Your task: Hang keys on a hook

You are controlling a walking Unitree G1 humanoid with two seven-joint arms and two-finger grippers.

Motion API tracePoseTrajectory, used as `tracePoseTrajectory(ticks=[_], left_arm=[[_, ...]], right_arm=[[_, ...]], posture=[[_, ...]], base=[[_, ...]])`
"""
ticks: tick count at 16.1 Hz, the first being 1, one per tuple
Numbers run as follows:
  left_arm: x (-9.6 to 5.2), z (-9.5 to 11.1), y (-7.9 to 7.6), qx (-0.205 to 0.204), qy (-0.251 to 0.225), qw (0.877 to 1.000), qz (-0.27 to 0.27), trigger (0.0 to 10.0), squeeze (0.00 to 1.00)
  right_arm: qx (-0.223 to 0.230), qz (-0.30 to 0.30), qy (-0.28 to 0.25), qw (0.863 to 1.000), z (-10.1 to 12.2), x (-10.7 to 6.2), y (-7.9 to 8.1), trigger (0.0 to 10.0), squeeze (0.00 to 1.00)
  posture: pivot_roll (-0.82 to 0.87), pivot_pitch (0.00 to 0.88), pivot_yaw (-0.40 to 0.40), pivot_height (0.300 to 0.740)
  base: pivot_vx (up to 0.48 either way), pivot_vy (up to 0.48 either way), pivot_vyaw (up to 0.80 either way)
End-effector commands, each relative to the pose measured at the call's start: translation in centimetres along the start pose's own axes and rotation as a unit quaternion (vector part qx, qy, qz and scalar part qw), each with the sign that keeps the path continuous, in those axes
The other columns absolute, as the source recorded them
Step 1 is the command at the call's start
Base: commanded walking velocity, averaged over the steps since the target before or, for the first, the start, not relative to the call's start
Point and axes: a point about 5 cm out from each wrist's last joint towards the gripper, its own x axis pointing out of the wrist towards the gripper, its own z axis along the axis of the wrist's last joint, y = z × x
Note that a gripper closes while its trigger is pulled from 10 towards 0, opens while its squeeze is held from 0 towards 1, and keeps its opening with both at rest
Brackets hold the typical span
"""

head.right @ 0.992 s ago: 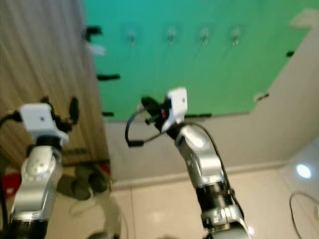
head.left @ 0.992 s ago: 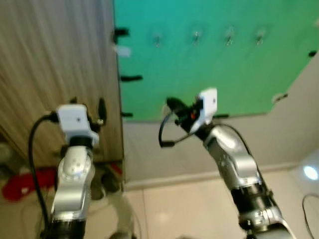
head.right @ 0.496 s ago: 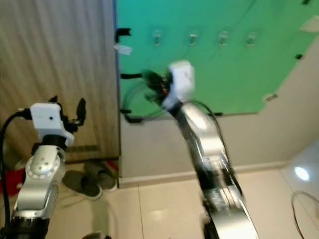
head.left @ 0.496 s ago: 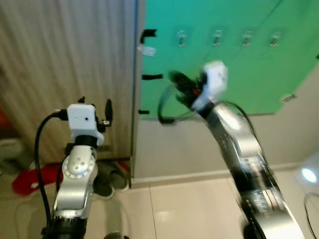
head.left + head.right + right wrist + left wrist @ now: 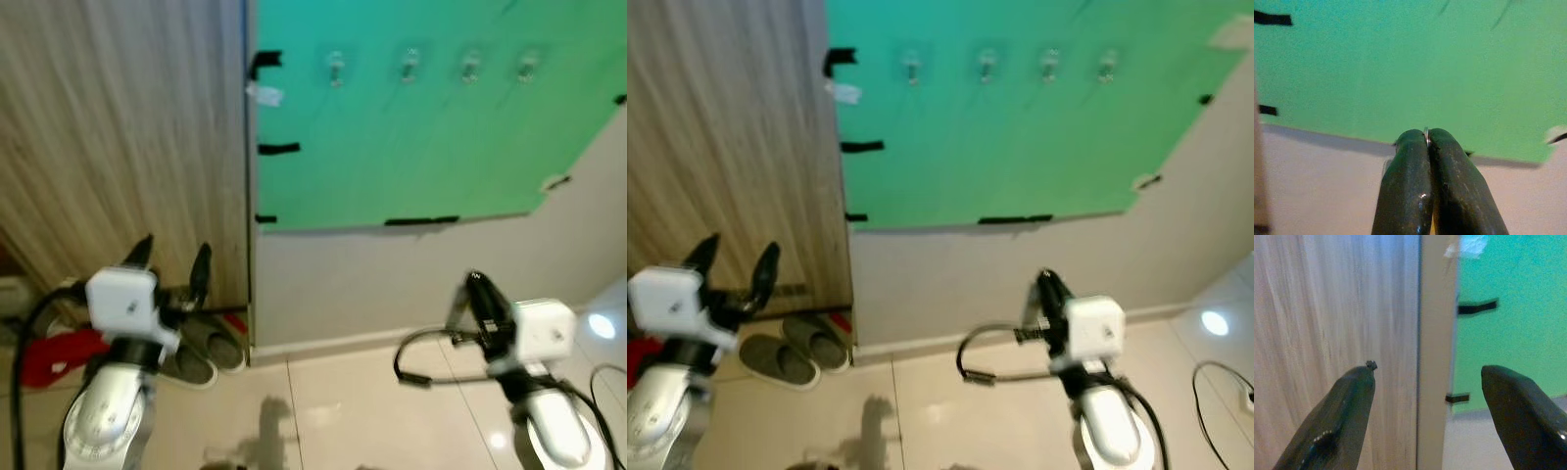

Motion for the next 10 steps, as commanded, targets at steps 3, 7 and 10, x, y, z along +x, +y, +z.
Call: tracePoseTrajectory(ticks=[3, 7, 10], left_arm=[[2.4, 2.2, -1.1, 0.013, -0.066, 0.998, 0.010, 10.0, 0.00], [3.6, 1.7, -0.3, -0.005, -0.060, 0.998, 0.026, 10.0, 0.00], [4.3, 1.9, 0.2, -0.018, -0.061, 0.996, 0.056, 10.0, 0.00]], right_arm=[[-0.039, 0.020, -0.088, 0.995, 2.7, 2.2, 1.1, 10.0, 0.00], [-0.018, 0.023, -0.079, 0.996, 2.1, 4.6, 1.5, 10.0, 0.00], [-0.009, 0.037, -0.083, 0.996, 2.2, 5.6, 1.9, 10.0, 0.00]], posture=[[-0.05, 0.017, -0.079, 0.740], [-0.05, 0.019, -0.082, 0.740], [-0.04, 0.023, -0.092, 0.740]], base=[[0.000, 0.000, 0.00], [0.434, 0.000, 0.00], [0.480, 0.000, 0.00]])
